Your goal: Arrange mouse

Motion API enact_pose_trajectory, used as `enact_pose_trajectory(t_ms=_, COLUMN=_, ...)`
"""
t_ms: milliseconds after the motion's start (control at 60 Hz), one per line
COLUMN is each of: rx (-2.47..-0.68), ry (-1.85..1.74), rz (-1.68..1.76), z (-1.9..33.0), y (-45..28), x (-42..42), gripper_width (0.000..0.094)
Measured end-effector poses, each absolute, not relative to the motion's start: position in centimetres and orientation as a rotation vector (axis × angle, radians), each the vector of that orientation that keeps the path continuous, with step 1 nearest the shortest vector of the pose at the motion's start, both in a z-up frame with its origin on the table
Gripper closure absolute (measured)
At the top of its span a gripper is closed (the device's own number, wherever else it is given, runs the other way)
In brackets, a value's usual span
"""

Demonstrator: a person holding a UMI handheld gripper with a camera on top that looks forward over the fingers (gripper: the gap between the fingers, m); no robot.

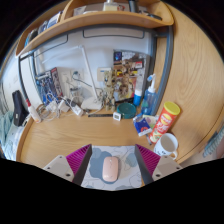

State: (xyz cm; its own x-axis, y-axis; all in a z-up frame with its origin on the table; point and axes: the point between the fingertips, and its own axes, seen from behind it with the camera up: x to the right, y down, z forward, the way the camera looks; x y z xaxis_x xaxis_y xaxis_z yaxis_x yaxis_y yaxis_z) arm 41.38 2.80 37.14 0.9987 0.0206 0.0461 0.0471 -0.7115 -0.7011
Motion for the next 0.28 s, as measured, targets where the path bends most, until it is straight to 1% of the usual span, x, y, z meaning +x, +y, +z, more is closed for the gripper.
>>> enact_pose_trajectory(t_ms=117, rx=-2.336, ry=-0.038, rz=-0.045, z=39.7, y=2.4, x=41.4, gripper_width=0.0081)
enact_pose_trajectory(t_ms=283, rx=-2.341, ry=-0.057, rz=-0.054, z=40.1, y=1.6, x=41.4, gripper_width=0.0083)
